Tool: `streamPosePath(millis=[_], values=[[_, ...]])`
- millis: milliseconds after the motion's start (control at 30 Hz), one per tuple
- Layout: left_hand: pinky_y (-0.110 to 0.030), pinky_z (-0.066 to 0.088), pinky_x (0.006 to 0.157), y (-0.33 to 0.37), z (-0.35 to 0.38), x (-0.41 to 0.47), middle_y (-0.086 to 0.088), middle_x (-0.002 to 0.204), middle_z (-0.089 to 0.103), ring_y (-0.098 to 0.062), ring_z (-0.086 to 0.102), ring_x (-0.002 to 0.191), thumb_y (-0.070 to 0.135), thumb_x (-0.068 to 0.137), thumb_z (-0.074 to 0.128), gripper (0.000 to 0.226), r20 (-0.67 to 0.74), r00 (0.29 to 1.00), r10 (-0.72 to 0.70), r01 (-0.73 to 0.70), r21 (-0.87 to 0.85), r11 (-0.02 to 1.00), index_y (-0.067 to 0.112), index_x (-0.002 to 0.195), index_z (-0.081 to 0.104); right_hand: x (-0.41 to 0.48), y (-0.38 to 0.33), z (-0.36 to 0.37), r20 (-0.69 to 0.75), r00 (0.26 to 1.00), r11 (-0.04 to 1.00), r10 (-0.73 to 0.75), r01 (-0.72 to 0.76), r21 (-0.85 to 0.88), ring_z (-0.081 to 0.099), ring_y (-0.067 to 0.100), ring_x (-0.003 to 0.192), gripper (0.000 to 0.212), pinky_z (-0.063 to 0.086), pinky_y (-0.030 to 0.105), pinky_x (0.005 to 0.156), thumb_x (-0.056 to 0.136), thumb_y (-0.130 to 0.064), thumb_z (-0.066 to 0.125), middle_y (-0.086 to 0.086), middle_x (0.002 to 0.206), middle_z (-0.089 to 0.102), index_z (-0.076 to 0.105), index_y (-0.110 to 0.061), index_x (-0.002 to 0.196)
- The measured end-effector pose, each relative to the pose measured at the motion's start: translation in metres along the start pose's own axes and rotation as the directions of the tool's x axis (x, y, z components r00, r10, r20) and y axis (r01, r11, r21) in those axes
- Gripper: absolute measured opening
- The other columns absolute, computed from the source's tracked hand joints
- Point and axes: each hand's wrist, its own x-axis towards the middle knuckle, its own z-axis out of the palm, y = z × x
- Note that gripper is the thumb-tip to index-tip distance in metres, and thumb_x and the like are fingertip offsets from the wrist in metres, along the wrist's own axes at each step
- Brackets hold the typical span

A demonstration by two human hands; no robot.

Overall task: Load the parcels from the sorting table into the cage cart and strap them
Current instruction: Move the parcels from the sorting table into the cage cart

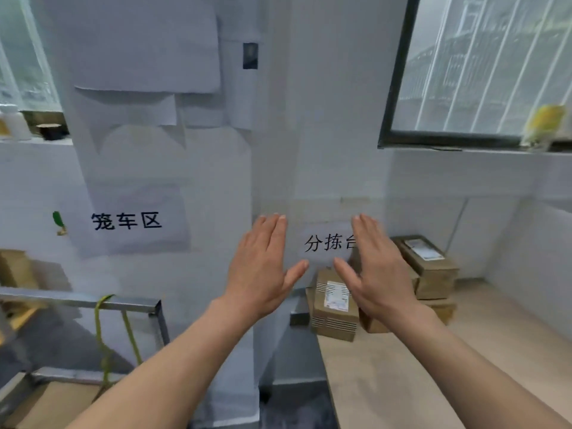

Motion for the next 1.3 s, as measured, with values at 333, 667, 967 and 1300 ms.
streamPosePath(millis=[333,667,967,1300], values=[[-0.031,0.002,0.12,0.081,0.079,0.054,-0.008,0.164,0.014,-0.025,0.007,0.152,0.069,0.091,0.028,0.09,0.087,0.99,0.11,-0.1,-0.117,0.988,0.009,0.156,0.013,-0.027,0.123,-0.029,-0.062,0.98,0.978,0.187,-0.192,-0.084,0.032,0.031,0.147,0.078,0.028,0.042,0.118,0.093,-0.055,0.042,0.018,0.156,0.036,0.039,-0.001,0.15],[-0.028,0.012,0.118,0.09,0.195,0.112,0.003,0.163,0.014,-0.014,0.008,0.149,0.055,0.097,0.046,0.079,0.242,0.964,0.111,-0.03,-0.316,0.948,0.016,0.156,0.012,-0.027,0.205,0.011,0.046,0.89,0.888,0.454,-0.448,-0.104,0.025,0.015,0.149,0.071,0.022,0.026,0.116,0.097,-0.044,0.055,0.001,0.16,0.033,0.029,-0.013,0.155],[-0.038,0.036,0.112,0.059,0.331,0.178,0.003,0.153,0.035,-0.015,0.033,0.139,0.056,0.094,0.049,0.073,0.44,0.892,0.099,0.098,-0.402,0.91,0.022,0.152,0.021,0.016,0.273,0.114,0.209,0.668,0.699,0.715,-0.696,-0.166,0.041,0.022,0.138,0.063,0.036,0.033,0.106,0.098,-0.046,0.052,0.003,0.15,0.047,0.036,-0.018,0.152],[-0.037,0.053,0.085,0.056,0.417,0.199,-0.001,0.123,0.056,-0.019,0.059,0.106,0.053,0.094,0.052,0.051,0.622,0.78,0.068,0.265,-0.427,0.864,0.025,0.132,0.036,0.036,0.313,0.184,0.211,0.477,0.515,0.853,-0.834,-0.197,0.045,0.026,0.131,0.063,0.036,0.035,0.103,0.096,-0.046,0.056,0.007,0.142,0.05,0.041,-0.018,0.15]])
